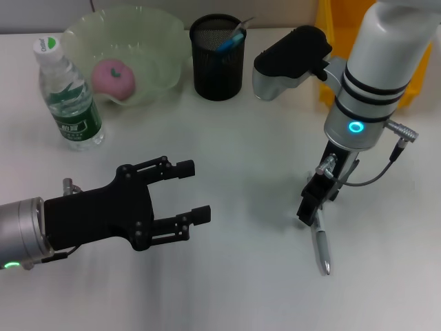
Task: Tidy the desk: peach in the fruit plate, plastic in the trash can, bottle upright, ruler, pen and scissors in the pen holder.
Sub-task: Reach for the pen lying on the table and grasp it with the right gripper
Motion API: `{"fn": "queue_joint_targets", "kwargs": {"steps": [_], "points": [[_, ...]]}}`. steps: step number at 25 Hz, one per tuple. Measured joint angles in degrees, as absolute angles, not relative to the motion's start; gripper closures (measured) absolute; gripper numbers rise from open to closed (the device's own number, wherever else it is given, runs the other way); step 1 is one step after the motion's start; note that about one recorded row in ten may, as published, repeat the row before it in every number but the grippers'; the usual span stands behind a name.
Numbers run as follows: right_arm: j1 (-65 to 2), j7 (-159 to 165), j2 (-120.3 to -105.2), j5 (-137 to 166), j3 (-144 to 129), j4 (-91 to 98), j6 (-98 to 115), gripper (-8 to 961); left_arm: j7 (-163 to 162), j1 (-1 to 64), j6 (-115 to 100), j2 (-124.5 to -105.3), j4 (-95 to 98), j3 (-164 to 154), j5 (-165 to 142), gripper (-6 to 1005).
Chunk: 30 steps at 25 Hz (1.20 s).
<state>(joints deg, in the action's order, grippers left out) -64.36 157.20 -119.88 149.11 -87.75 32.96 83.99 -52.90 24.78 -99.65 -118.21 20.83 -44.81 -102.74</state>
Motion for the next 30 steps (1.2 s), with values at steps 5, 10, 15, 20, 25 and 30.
{"fn": "queue_joint_targets", "kwargs": {"steps": [5, 10, 15, 20, 25, 30], "points": [[-64.35, 157.31, -119.88, 149.08, -88.20, 32.95, 83.65, 309, -52.87, 24.83, -99.66, -118.21, 20.83, -44.83, -102.75, 243], [-64.29, 158.13, -119.88, 149.07, -90.79, 33.22, 83.33, 367, -52.85, 25.16, -99.66, -118.17, 20.84, -44.83, -102.74, 243], [-64.26, 158.38, -119.88, 148.98, -91.15, 33.57, 83.25, 426, -52.83, 25.22, -99.66, -118.14, 21.30, -44.83, -102.74, 243], [-64.35, 158.46, -119.87, 148.97, -91.25, 33.81, 83.16, 530, -52.82, 25.22, -99.66, -118.12, 21.41, -44.80, -102.73, 243], [-64.51, 158.46, -119.87, 148.97, -91.29, 33.84, 83.18, 667, -52.96, 25.29, -99.66, -118.12, 21.47, -44.76, -102.62, 243], [-64.55, 158.45, -119.87, 148.96, -91.32, 33.84, 83.52, 664, -53.31, 25.31, -99.66, -118.12, 21.61, -44.71, -102.60, 243]]}}
